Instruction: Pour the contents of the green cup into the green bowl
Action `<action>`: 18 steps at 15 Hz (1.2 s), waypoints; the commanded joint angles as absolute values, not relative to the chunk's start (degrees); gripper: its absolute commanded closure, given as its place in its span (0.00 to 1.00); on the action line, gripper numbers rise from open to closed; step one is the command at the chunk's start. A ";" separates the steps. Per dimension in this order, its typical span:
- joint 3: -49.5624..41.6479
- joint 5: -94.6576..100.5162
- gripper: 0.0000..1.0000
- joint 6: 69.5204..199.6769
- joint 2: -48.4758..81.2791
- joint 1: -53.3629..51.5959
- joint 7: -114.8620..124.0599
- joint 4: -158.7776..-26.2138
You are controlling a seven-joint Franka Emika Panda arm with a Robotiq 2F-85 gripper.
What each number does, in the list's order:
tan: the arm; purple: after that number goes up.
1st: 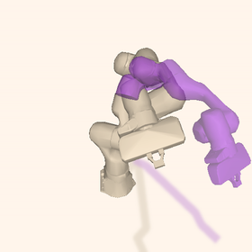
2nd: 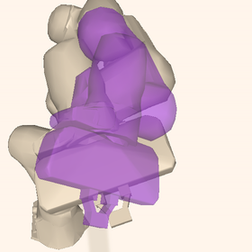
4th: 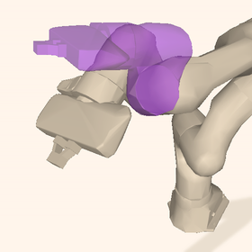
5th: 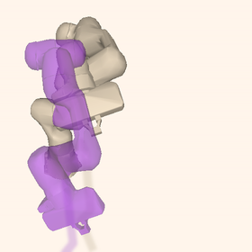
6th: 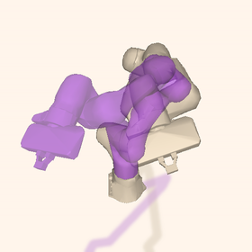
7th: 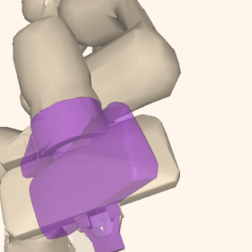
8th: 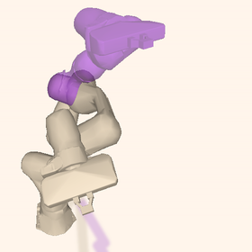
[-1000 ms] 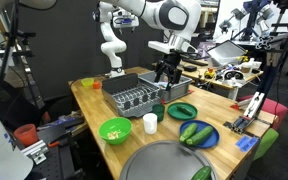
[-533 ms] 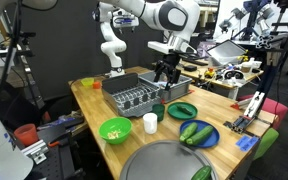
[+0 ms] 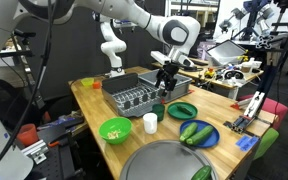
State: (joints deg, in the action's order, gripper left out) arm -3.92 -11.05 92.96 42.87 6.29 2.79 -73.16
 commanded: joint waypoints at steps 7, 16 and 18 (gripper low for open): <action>-2.72 -18.42 0.00 94.82 51.52 7.79 12.59 -66.35; -2.86 -18.29 0.00 96.25 53.36 7.92 14.25 -67.44; -2.85 -18.28 0.00 96.25 53.25 7.89 14.25 -67.41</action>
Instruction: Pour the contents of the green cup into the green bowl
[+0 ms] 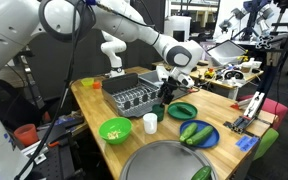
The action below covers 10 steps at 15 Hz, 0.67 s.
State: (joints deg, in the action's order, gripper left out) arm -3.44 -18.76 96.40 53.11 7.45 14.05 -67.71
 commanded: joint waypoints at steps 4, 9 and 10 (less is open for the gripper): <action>-2.29 -19.31 0.00 95.51 53.91 8.38 14.45 -66.63; -1.56 -23.87 0.00 94.86 58.17 9.90 19.30 -63.82; -1.64 -24.92 0.00 95.31 59.01 10.17 20.65 -63.30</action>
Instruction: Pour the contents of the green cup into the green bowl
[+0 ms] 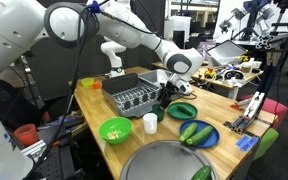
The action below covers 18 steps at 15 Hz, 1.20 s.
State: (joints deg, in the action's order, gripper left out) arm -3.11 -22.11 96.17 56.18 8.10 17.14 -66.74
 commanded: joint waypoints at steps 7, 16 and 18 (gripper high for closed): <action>-0.87 -28.88 0.00 95.53 62.78 12.05 24.82 -59.16; -0.11 -29.06 0.00 94.50 66.05 13.21 26.81 -56.94; 0.27 -29.26 0.00 94.08 66.54 13.57 26.61 -56.63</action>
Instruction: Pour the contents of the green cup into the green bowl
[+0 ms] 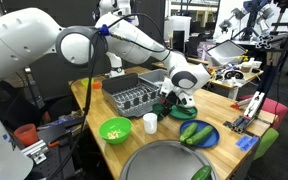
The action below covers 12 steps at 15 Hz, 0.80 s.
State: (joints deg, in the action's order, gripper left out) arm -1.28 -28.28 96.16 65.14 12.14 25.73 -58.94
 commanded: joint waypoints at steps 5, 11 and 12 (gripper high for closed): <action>1.70 -30.36 0.00 92.30 67.72 14.06 26.55 -55.36; 2.60 -31.52 0.00 89.18 71.17 14.87 27.36 -51.44; 2.66 -31.64 0.04 88.87 71.53 15.10 27.43 -50.77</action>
